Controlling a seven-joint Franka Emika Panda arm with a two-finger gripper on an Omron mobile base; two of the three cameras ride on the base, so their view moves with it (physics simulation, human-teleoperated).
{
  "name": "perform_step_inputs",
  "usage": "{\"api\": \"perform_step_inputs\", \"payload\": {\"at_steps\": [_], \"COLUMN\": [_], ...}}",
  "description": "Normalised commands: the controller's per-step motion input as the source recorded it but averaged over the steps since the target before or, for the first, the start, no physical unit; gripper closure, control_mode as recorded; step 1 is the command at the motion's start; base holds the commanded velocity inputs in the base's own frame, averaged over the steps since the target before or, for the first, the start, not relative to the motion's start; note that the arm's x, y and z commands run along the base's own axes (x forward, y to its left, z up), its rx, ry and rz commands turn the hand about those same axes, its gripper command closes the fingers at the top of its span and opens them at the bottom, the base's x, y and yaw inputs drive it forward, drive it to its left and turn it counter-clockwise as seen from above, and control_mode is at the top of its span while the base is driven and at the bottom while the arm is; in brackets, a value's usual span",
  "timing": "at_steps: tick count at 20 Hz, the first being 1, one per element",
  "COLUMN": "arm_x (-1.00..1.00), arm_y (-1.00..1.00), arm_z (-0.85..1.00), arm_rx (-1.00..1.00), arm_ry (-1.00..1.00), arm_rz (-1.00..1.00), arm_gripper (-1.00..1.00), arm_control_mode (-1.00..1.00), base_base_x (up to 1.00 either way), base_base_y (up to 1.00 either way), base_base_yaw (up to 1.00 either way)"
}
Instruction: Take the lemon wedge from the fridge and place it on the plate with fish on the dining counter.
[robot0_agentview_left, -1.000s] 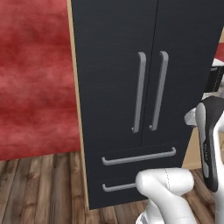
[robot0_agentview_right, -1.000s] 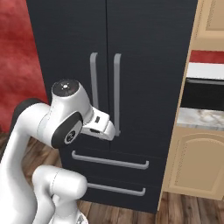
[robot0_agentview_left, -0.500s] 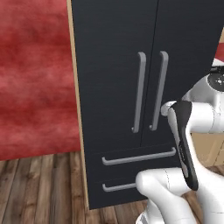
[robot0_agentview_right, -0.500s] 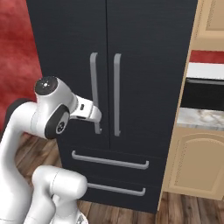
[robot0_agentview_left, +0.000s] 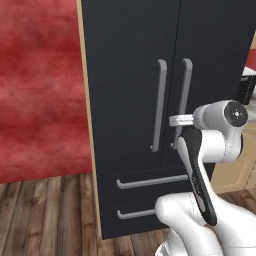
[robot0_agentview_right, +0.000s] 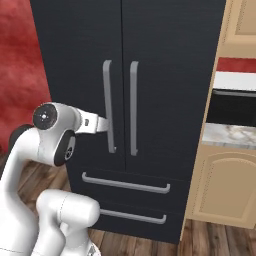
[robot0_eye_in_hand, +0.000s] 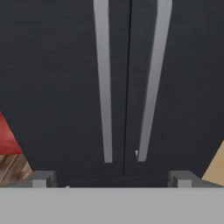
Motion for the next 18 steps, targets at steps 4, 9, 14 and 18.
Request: {"api": "perform_step_inputs", "payload": {"at_steps": [4, 9, 14, 18], "arm_x": [0.18, 0.81, 0.47, 0.0], "arm_y": [0.0, 0.02, 0.0, 0.0], "arm_z": [0.0, 0.22, 0.16, -0.02], "arm_rx": [0.01, 0.1, 0.09, 0.0], "arm_ry": [0.03, 0.24, 0.23, 0.0], "arm_rz": [0.0, 0.0, 0.0, 0.0], "arm_gripper": [-1.0, -1.0, -1.0, -1.0], "arm_control_mode": [-1.0, -1.0, -1.0, -1.0], "base_base_x": [0.0, 0.0, 0.0, 0.0], "base_base_y": [0.0, 0.0, 0.0, 0.0], "base_base_yaw": [0.0, 0.0, 0.0, 0.0]}}
